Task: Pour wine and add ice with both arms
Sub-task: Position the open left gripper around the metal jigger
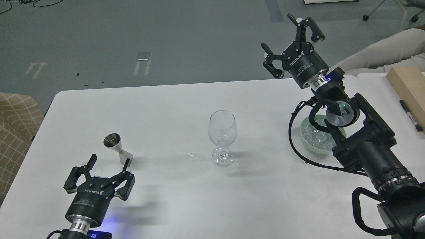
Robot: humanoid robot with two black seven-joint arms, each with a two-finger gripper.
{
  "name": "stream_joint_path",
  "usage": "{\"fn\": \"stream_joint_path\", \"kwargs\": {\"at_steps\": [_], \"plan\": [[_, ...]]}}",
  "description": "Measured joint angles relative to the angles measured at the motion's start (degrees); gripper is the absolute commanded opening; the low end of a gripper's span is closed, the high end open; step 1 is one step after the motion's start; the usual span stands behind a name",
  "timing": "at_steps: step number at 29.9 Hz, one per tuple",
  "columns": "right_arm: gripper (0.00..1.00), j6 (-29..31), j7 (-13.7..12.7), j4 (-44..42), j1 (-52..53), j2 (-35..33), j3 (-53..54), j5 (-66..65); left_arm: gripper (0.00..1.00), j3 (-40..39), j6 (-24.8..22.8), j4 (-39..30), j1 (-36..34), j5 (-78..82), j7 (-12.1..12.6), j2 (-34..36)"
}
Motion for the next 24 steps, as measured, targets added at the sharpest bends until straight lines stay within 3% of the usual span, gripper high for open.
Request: {"fn": "stream_joint_path", "kwargs": {"at_steps": [24], "plan": [[0.99,0.0,0.1,0.1,-0.1,0.0,0.2,0.0,0.95,0.2,0.7,1.5,-0.8,0.1,0.1,0.0]]}}
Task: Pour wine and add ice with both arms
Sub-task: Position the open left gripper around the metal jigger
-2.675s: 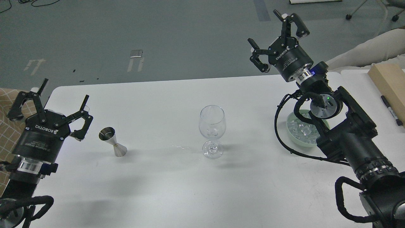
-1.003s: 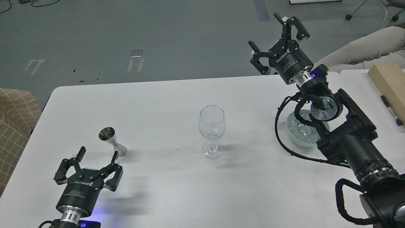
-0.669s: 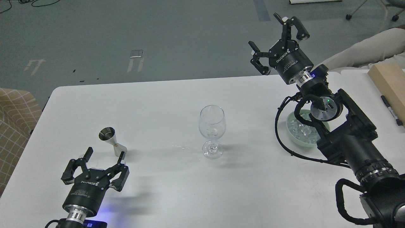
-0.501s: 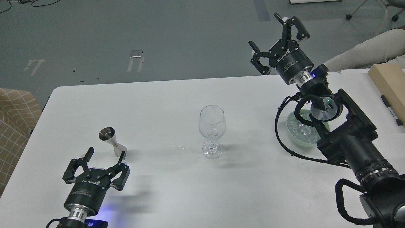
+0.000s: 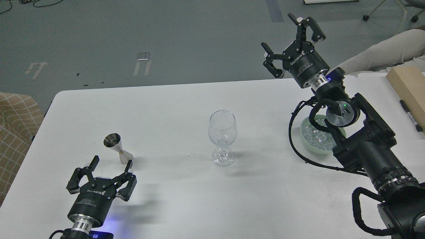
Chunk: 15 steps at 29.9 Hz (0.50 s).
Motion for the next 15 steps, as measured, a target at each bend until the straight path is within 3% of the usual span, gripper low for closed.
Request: {"fn": "stream_joint_path", "kwargs": {"at_steps": [15], "plan": [[0.99,0.0,0.0,0.1,0.0,0.0,0.0,0.0,0.96,0.2,-0.1,1.6,0.0,0.1,0.0,0.0]]}}
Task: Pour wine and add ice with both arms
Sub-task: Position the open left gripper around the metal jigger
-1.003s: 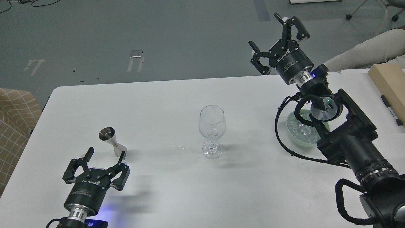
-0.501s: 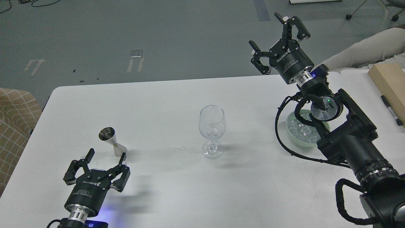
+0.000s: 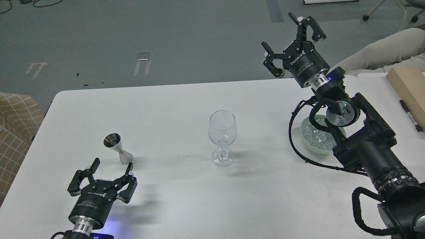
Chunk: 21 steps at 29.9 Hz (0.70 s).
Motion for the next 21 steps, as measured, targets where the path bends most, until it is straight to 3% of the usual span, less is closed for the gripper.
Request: {"fn": "stream_joint_path", "kwargs": {"at_steps": [21], "plan": [[0.99,0.0,0.0,-0.1,-0.2,0.0,0.0,0.0,0.96,-0.4,1.6,3.4,-3.9,-0.2,-0.2,0.0]]}}
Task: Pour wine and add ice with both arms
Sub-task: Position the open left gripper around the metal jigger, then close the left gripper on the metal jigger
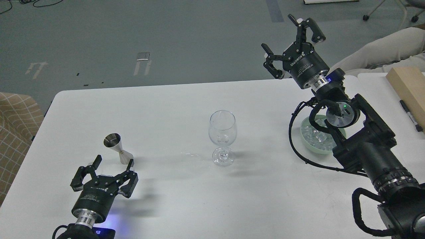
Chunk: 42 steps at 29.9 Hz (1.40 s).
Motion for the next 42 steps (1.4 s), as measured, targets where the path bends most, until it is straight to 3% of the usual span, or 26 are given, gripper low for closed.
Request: {"fn": "stream_joint_path", "kwargs": {"at_steps": [42], "plan": [[0.99,0.0,0.0,0.0,0.0,0.0,0.0,0.0,0.95,-0.5,1.5,11.3,-11.0,-0.1,-1.5,0.0]]}}
